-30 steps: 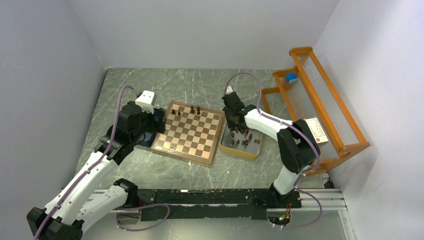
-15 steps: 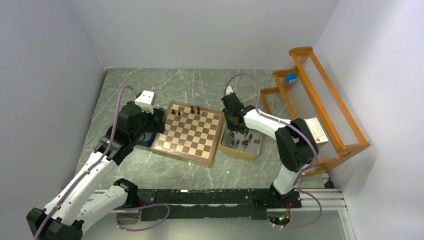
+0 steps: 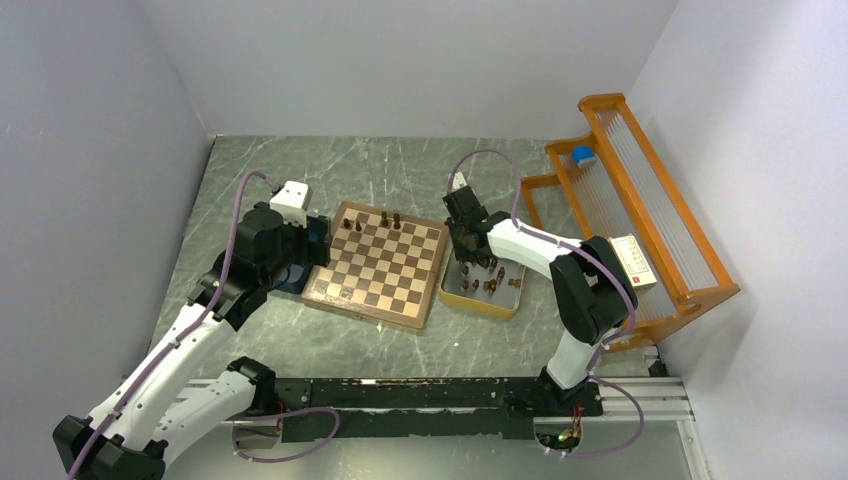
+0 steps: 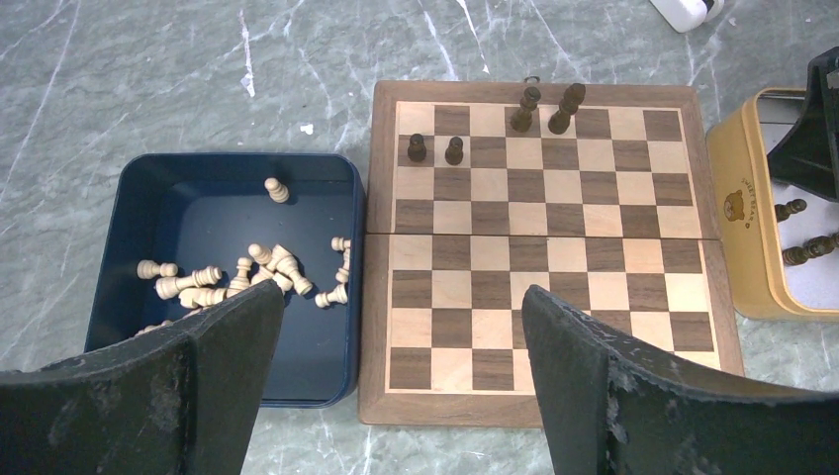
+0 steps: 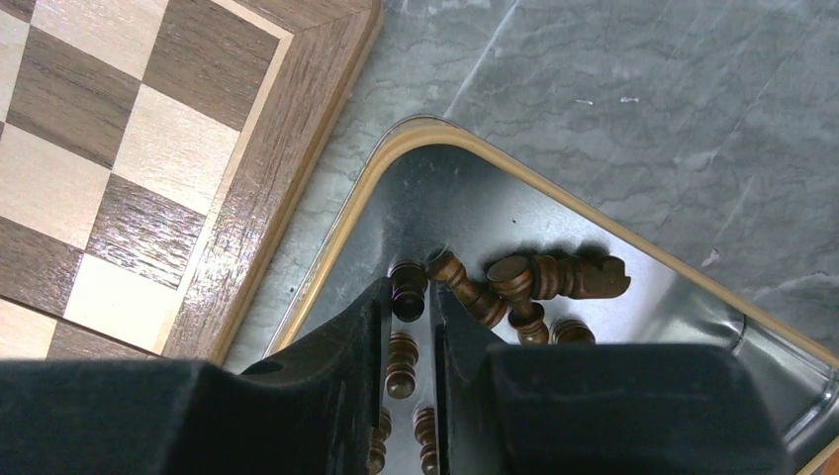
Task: Set up the chess pieces on the board
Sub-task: Pick up the chess piece from the storage box.
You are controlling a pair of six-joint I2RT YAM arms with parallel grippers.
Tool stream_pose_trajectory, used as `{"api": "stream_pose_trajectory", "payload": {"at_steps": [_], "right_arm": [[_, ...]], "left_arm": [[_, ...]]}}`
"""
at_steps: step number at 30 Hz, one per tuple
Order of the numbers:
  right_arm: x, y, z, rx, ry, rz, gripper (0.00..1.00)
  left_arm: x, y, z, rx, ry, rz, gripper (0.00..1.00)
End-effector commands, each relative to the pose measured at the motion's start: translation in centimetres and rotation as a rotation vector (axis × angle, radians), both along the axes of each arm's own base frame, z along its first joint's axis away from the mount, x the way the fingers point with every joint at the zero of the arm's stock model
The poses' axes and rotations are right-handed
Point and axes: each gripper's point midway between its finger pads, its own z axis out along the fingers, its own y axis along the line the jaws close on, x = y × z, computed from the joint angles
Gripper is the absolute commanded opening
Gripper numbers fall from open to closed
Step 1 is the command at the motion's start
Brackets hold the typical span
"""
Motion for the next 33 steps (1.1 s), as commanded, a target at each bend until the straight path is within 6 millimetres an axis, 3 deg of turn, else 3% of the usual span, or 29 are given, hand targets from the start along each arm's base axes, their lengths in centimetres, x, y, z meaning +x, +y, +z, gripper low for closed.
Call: {"api": "stream_pose_trajectory", "payload": {"at_steps": [1,9,18,26,33], "right_arm": [[-0.1,-0.5,-0.6,-0.013,0.015,-0.017,0.23],[0.1,-0.6,0.5,-0.019,0.001,-0.024,0.13],[0.5,-0.4,4.9,0.008,-0.045,-0.032,0.1],[1.3,2.4,8.0,0.11,-0.085,0.015,0.1],[2.6,5.6,8.2,0.128,-0.091,0.055,0.1]], "left_arm": [[0.3,0.1,1.1,-0.008,-0.047,0.01,0.94],[0.4,0.3,1.0,-0.002,-0.046,0.022,0.94],[0.4,0.3,1.2,-0.006,-0.052,0.024,0.93],[0.4,0.4,1.3,-0.007,-0.055,0.025,0.93],[0.4,0.5,1.3,-0.006,-0.057,0.03,0.93]]}}
